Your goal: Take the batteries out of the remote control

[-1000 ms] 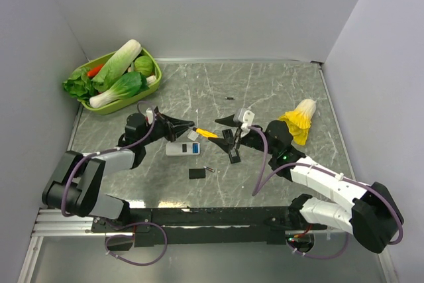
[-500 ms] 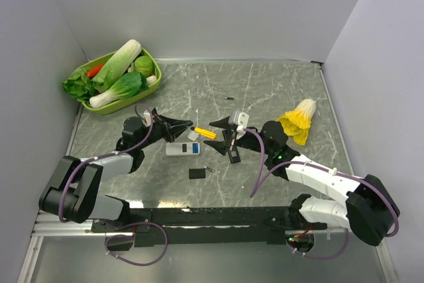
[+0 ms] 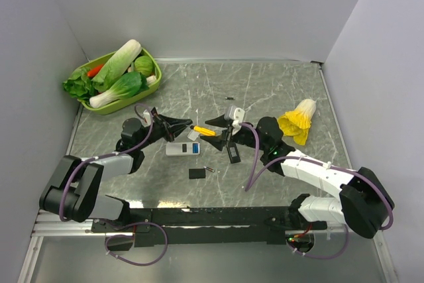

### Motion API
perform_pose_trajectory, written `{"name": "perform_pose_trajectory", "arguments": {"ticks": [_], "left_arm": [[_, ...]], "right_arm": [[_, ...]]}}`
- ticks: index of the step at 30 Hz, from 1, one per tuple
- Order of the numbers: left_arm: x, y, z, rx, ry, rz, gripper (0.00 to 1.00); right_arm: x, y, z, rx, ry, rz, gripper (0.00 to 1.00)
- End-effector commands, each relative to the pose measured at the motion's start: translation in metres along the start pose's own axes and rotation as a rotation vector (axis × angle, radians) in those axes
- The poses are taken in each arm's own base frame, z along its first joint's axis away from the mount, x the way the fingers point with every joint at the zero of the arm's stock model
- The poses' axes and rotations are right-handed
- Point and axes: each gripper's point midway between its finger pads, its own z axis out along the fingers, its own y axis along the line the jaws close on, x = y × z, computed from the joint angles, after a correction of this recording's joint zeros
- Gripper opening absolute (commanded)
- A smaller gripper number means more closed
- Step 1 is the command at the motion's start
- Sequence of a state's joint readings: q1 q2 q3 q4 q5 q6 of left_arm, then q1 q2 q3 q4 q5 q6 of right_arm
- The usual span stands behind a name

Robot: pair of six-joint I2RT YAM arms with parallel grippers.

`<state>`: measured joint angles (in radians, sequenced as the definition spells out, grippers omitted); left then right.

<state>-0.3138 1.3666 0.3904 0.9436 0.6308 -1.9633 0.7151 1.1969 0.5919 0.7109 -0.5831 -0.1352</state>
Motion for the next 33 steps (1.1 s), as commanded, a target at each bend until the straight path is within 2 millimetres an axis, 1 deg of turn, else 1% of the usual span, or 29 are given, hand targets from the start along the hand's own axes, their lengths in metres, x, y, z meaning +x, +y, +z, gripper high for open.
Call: {"name": "perform_pose_trajectory", "arguments": {"ticks": [1, 3, 6, 7, 8, 10, 11, 12, 13, 14, 15, 16, 17, 18, 19, 20, 21, 22, 23, 24, 25, 26, 27, 28, 29, 30, 31, 32, 33], "left_arm": [[0.005, -0.01, -0.002, 0.052, 0.025, 0.011, 0.01], [0.007, -0.01, -0.002, 0.054, 0.029, 0.014, 0.01], [0.007, -0.011, -0.002, 0.051, 0.029, 0.02, 0.01], [0.008, -0.012, -0.003, 0.056, 0.028, 0.021, 0.01], [0.008, -0.012, -0.003, 0.059, 0.027, 0.019, 0.01], [0.009, -0.014, -0.004, 0.063, 0.031, 0.019, 0.01], [0.01, -0.014, -0.004, 0.063, 0.036, 0.021, 0.01], [0.011, -0.014, -0.004, 0.064, 0.04, 0.024, 0.01], [0.011, -0.014, -0.004, 0.064, 0.041, 0.025, 0.01], [0.012, -0.013, -0.004, 0.063, 0.042, 0.025, 0.01], [0.014, -0.014, -0.005, 0.071, 0.049, 0.039, 0.01], [0.015, -0.015, -0.005, 0.074, 0.052, 0.051, 0.07], [0.015, -0.015, -0.005, 0.069, 0.055, 0.058, 0.18], [0.014, -0.011, -0.005, 0.055, 0.05, 0.073, 0.41], [0.016, -0.011, -0.007, 0.051, 0.047, 0.087, 0.48], [0.015, -0.009, -0.008, 0.037, 0.036, 0.095, 0.54], [0.008, 0.003, -0.006, -0.021, 0.003, 0.104, 0.65], [0.009, 0.002, -0.008, -0.035, -0.011, 0.137, 0.72], [0.005, 0.004, -0.008, -0.068, -0.029, 0.166, 0.79], [-0.001, 0.002, -0.005, -0.098, -0.056, 0.268, 0.8], [-0.007, 0.019, -0.009, -0.196, -0.09, 0.258, 0.82], [-0.012, 0.026, -0.012, -0.238, -0.107, 0.321, 0.83], [-0.018, 0.021, -0.013, -0.246, -0.149, 0.357, 0.83], [-0.023, 0.033, -0.019, -0.31, -0.172, 0.349, 0.83], [-0.03, 0.035, -0.022, -0.329, -0.204, 0.361, 0.82], [-0.034, 0.035, -0.025, -0.344, -0.221, 0.405, 0.81], [-0.046, 0.045, -0.033, -0.407, -0.273, 0.4, 0.81], [-0.054, 0.048, -0.038, -0.445, -0.299, 0.451, 0.8], [-0.061, 0.048, -0.04, -0.486, -0.325, 0.471, 0.79]], "right_arm": [[-0.024, -0.003, 0.006, 0.005, -0.067, -0.028, 0.61], [-0.024, -0.003, 0.007, 0.002, -0.066, -0.023, 0.61], [-0.027, -0.002, 0.009, -0.008, -0.08, -0.017, 0.55], [-0.027, -0.002, 0.01, -0.011, -0.08, -0.013, 0.51], [-0.024, -0.001, 0.012, -0.022, -0.071, 0.0, 0.5], [-0.026, -0.002, 0.014, -0.025, -0.077, 0.004, 0.49], [-0.025, 0.0, 0.014, -0.028, -0.079, 0.009, 0.48], [-0.027, 0.0, 0.014, -0.027, -0.092, 0.003, 0.45], [-0.027, 0.0, 0.013, -0.028, -0.094, 0.001, 0.28], [-0.027, 0.001, 0.013, -0.034, -0.096, 0.0, 0.15], [-0.029, 0.003, 0.013, -0.045, -0.098, -0.003, 0.05], [-0.029, 0.003, 0.013, -0.042, -0.099, -0.004, 0.0], [-0.033, 0.003, 0.011, -0.036, -0.109, -0.008, 0.0], [-0.034, 0.003, 0.01, -0.033, -0.112, -0.013, 0.0], [-0.033, 0.0, 0.008, -0.013, -0.107, -0.014, 0.0], [-0.038, 0.0, 0.006, -0.001, -0.112, -0.03, 0.0], [-0.036, 0.0, 0.004, 0.001, -0.098, -0.035, 0.0], [-0.026, -0.003, 0.001, 0.012, -0.051, -0.057, 0.0], [-0.025, -0.004, -0.004, 0.014, -0.033, -0.074, 0.0], [-0.02, -0.004, -0.007, 0.006, -0.015, -0.084, 0.0], [-0.013, -0.004, -0.013, -0.035, 0.009, -0.1, 0.0], [-0.014, -0.003, -0.017, -0.067, 0.011, -0.111, 0.0], [-0.014, -0.004, -0.019, -0.083, 0.023, -0.123, 0.0], [0.002, -0.004, -0.025, -0.103, 0.092, -0.137, 0.0], [-0.004, -0.01, -0.023, -0.103, 0.11, -0.167, 0.0], [0.003, -0.011, -0.025, -0.111, 0.157, -0.17, 0.0], [0.01, -0.015, -0.024, -0.122, 0.2, -0.201, 0.0], [0.016, -0.017, -0.027, -0.117, 0.269, -0.179, 0.0], [0.02, -0.019, -0.028, -0.119, 0.294, -0.184, 0.0]]}}
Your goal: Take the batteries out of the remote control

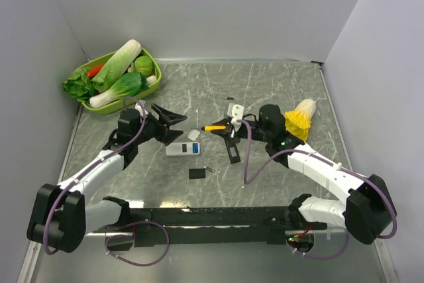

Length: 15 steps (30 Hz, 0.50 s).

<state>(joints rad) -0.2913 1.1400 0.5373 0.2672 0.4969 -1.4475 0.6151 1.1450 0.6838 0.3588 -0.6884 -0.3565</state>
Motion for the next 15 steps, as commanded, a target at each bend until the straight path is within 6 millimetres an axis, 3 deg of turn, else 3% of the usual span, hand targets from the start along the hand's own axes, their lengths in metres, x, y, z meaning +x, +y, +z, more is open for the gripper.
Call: {"name": "perform_pose_trajectory", "arguments": {"ticks": [1, 4, 7, 9, 12, 15], "left_arm": [[-0.043, 0.058, -0.012, -0.321, -0.195, 0.167, 0.78], [-0.066, 0.081, -0.022, -0.449, -0.274, 0.242, 0.75], [-0.074, 0.097, -0.021, -0.485, -0.269, 0.27, 0.65], [-0.074, 0.104, -0.016, -0.498, -0.239, 0.288, 0.58], [-0.072, 0.119, -0.009, -0.529, -0.195, 0.291, 0.55], [-0.074, 0.135, -0.005, -0.58, -0.175, 0.296, 0.54]], "right_arm": [[0.013, -0.002, -0.003, -0.087, 0.155, -0.102, 0.0], [0.032, 0.004, 0.0, -0.147, 0.223, -0.091, 0.0], [0.05, 0.006, 0.008, -0.191, 0.293, -0.095, 0.0], [0.059, 0.007, 0.011, -0.211, 0.353, -0.104, 0.0], [0.075, 0.009, 0.022, -0.253, 0.44, -0.145, 0.0], [0.078, 0.008, 0.031, -0.261, 0.475, -0.199, 0.0]]}}
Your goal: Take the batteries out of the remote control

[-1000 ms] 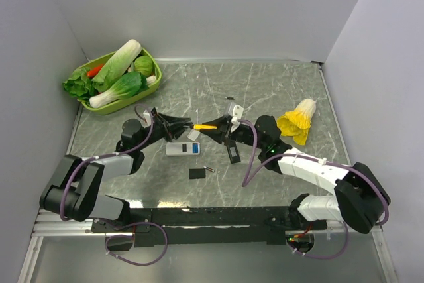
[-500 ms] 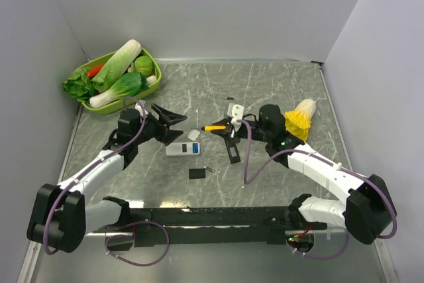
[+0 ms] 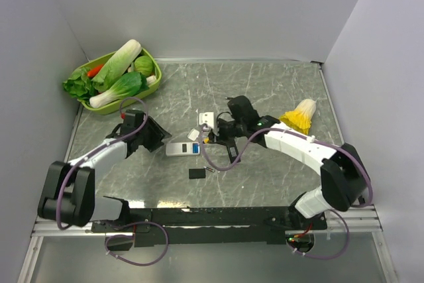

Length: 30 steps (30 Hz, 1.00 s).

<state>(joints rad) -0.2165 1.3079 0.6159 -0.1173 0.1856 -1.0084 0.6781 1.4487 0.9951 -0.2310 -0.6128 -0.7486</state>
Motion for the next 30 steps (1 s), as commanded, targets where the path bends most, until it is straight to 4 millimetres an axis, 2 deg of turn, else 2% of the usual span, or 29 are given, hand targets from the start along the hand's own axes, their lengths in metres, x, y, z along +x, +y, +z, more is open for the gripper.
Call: {"name": "perform_pose_trajectory", "arguments": {"ticks": [1, 7, 11, 15, 30], "left_arm": [[-0.006, 0.006, 0.011, -0.04, -0.001, 0.076, 0.54], [-0.008, 0.013, 0.014, -0.06, -0.014, 0.099, 0.45], [-0.008, 0.01, 0.013, -0.044, -0.018, 0.104, 0.39], [-0.008, 0.011, 0.014, -0.048, -0.017, 0.108, 0.37], [-0.005, 0.01, 0.013, -0.033, -0.006, 0.107, 0.32]], "right_arm": [[-0.008, -0.007, 0.009, 0.003, 0.083, -0.146, 0.0], [-0.013, -0.011, 0.021, 0.011, 0.095, -0.196, 0.0], [-0.01, -0.01, 0.031, -0.018, 0.131, -0.197, 0.0], [-0.003, -0.01, 0.038, -0.04, 0.162, -0.194, 0.0], [0.0, -0.002, 0.054, -0.103, 0.203, -0.178, 0.0]]}}
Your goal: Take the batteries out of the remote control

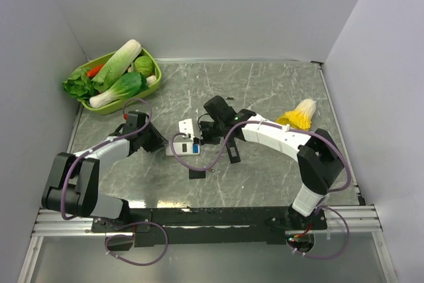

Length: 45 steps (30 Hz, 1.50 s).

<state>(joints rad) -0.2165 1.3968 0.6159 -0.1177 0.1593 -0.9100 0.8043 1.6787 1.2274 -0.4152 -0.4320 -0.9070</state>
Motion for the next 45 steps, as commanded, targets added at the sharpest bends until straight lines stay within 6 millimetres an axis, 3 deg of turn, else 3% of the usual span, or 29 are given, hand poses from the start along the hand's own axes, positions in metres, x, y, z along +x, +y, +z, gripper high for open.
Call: {"name": "perform_pose_trajectory", "arguments": {"ticks": [1, 12, 18, 21, 26, 31, 34, 38, 45], "left_arm": [[-0.011, -0.016, -0.004, 0.054, -0.036, 0.022, 0.32], [-0.003, -0.012, 0.004, 0.058, -0.003, 0.009, 0.27], [-0.006, -0.006, 0.006, 0.028, -0.018, 0.009, 0.25], [-0.008, -0.01, 0.001, 0.038, -0.025, -0.01, 0.25], [-0.028, -0.039, -0.028, 0.112, -0.097, -0.014, 0.27], [-0.018, -0.052, -0.037, 0.21, -0.074, -0.031, 0.18], [-0.002, -0.044, -0.028, 0.223, -0.014, -0.052, 0.15], [0.006, -0.037, -0.013, 0.2, 0.03, -0.066, 0.11], [0.0, -0.029, -0.007, 0.134, -0.027, -0.043, 0.1]], "right_arm": [[-0.009, 0.001, 0.007, -0.031, -0.001, -0.029, 0.0], [-0.001, 0.009, 0.03, -0.054, 0.028, -0.015, 0.0], [0.005, 0.01, 0.029, -0.031, -0.014, 0.054, 0.0], [0.002, 0.014, 0.032, -0.04, -0.039, 0.082, 0.0], [0.009, 0.016, 0.032, -0.03, -0.059, 0.135, 0.0], [0.012, 0.015, 0.03, -0.014, -0.065, 0.161, 0.0], [0.012, 0.013, 0.024, -0.003, -0.088, 0.191, 0.0], [0.014, 0.014, 0.022, 0.009, -0.112, 0.221, 0.0], [0.008, 0.017, 0.028, -0.002, -0.11, 0.239, 0.0]]}}
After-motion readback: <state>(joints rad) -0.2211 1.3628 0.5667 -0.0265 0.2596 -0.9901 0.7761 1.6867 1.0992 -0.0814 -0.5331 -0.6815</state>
